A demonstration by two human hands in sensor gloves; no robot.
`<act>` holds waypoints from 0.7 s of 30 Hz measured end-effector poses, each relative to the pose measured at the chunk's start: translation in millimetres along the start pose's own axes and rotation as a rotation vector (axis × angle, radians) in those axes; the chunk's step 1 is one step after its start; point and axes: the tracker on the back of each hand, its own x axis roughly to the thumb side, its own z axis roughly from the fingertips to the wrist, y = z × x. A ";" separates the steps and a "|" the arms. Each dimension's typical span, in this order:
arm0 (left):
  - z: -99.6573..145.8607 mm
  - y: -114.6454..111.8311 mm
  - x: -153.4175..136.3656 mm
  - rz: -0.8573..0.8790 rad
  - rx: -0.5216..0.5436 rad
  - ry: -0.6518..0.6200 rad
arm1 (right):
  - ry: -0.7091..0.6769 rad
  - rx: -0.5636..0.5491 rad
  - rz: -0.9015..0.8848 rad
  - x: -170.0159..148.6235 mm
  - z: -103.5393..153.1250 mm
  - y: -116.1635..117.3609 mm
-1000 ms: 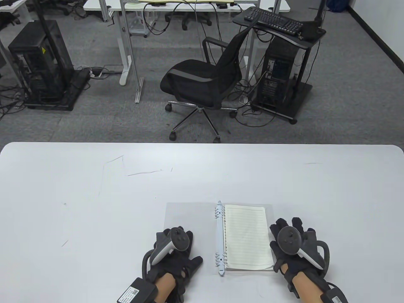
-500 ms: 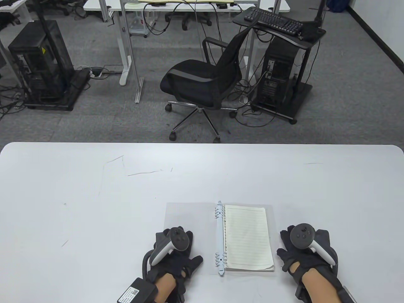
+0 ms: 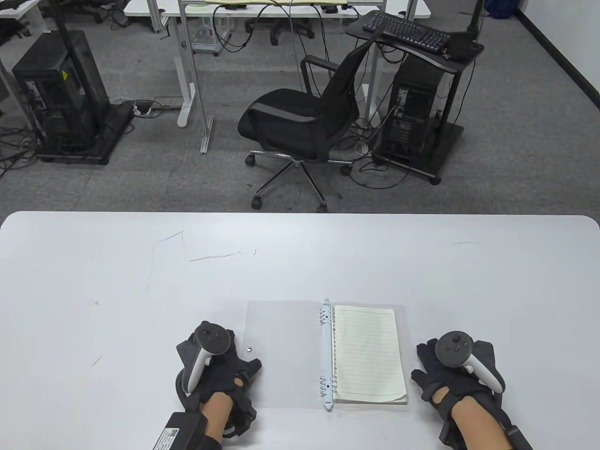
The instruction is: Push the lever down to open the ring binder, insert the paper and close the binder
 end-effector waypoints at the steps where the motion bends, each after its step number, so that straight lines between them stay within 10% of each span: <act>1: -1.7 -1.2 -0.9 0.002 0.000 0.009 | 0.001 0.002 -0.001 0.1 0.1 0.1; 21: 31.9 40.2 30.3 0.213 0.018 -0.081 | -0.001 0.027 -0.034 -1.8 -1.7 -2.7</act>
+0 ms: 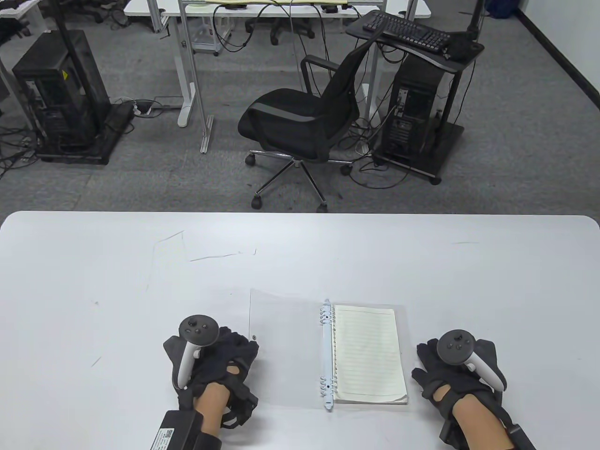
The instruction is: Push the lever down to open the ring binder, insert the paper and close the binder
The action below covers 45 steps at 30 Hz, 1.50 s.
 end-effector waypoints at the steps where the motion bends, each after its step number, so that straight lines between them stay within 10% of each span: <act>1: 4.8 2.2 11.4 0.020 -0.006 -0.024 | -0.001 0.002 -0.004 -0.2 -0.2 -0.5; 7: 21.7 -16.3 78.1 0.091 -0.135 -0.158 | -0.003 0.014 -0.030 -1.8 -1.0 -2.2; 13: 24.9 -87.9 137.0 0.097 -0.265 -0.257 | -0.006 0.022 -0.052 -3.1 -1.4 -3.2; 26: -11.8 -228.0 153.9 -0.330 -0.239 -0.118 | -0.005 0.046 -0.076 -6.3 -1.9 -4.2; 34: 4.2 -218.4 150.7 -0.235 -0.423 -0.289 | -0.008 0.044 -0.063 -7.0 -2.1 -4.5; 40: 23.9 -144.5 100.4 -0.391 -0.129 -0.421 | -0.012 0.039 -0.062 -7.4 -2.7 -4.3; 45: 14.7 -163.7 53.3 -0.482 -0.286 -0.444 | -0.014 0.038 -0.063 -7.6 -2.5 -3.9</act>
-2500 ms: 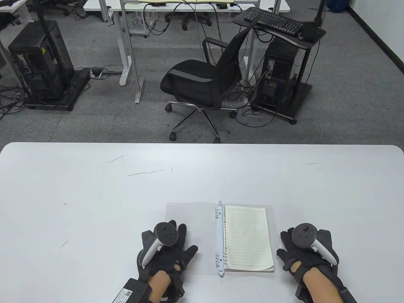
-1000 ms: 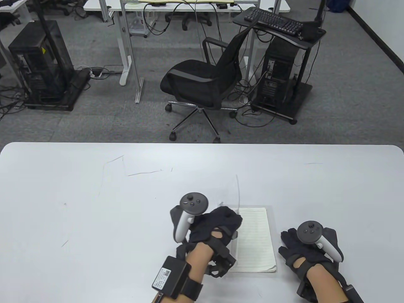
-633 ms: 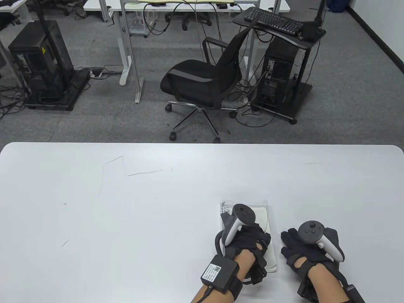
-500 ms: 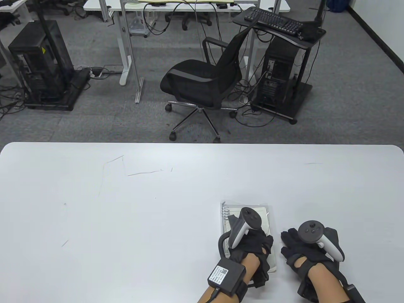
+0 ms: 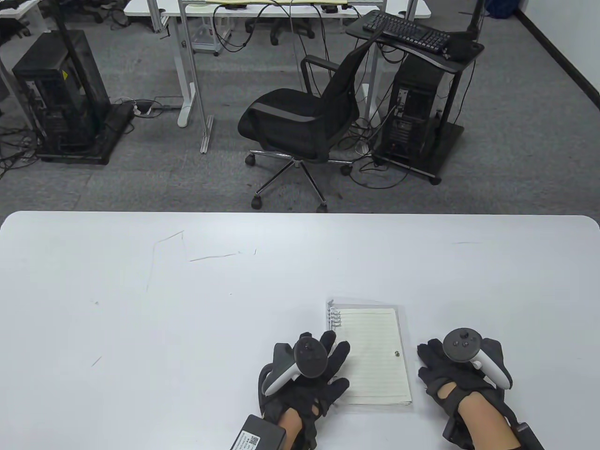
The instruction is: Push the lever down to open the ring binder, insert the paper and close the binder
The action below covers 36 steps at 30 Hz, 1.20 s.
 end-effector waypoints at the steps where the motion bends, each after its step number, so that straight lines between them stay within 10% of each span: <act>1: -2.3 -3.1 1.2 -0.001 -0.007 -0.001 | -0.004 -0.002 0.001 -0.2 0.1 0.0; 13: -7.6 -6.1 0.9 -0.031 -0.074 0.019 | 0.106 -0.107 -0.072 -18.7 14.7 -16.6; 20: -8.7 -6.9 4.3 -0.045 -0.079 0.022 | -0.124 -0.078 -0.163 6.0 8.3 1.1; 36: -10.1 -9.3 9.5 -0.066 -0.080 0.027 | -0.081 -0.108 0.159 38.8 -3.0 30.8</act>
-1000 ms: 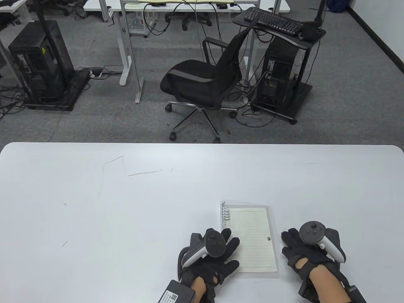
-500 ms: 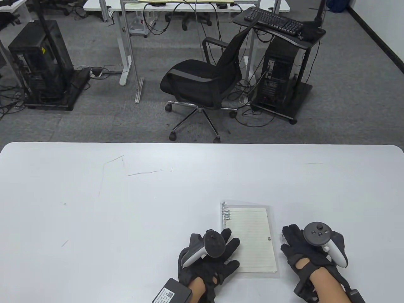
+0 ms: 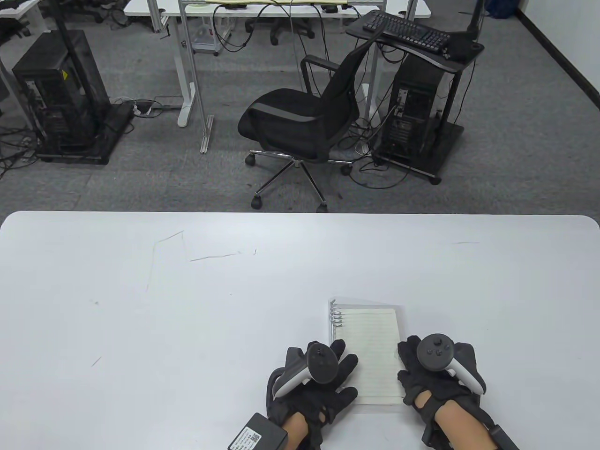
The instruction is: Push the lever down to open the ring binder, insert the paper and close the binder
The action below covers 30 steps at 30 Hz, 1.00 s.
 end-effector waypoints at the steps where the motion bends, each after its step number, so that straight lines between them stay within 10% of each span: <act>1: -0.1 -0.1 0.2 0.000 0.000 0.000 | 0.001 -0.030 0.044 4.3 0.4 0.1; 9: -0.3 -0.9 -0.6 0.017 -0.005 -0.008 | 0.037 -0.097 0.259 24.1 -1.5 4.8; 19: 28.1 49.8 -22.9 -0.066 0.139 -0.067 | -0.139 -0.098 -0.211 -29.7 6.8 -34.9; 26: 66.6 85.7 -45.5 -0.132 0.250 -0.032 | -0.212 -0.125 -0.234 -35.7 18.7 -52.7; 30: 61.0 81.8 -58.7 -0.119 0.138 0.042 | -0.233 -0.080 -0.226 -29.9 18.2 -48.8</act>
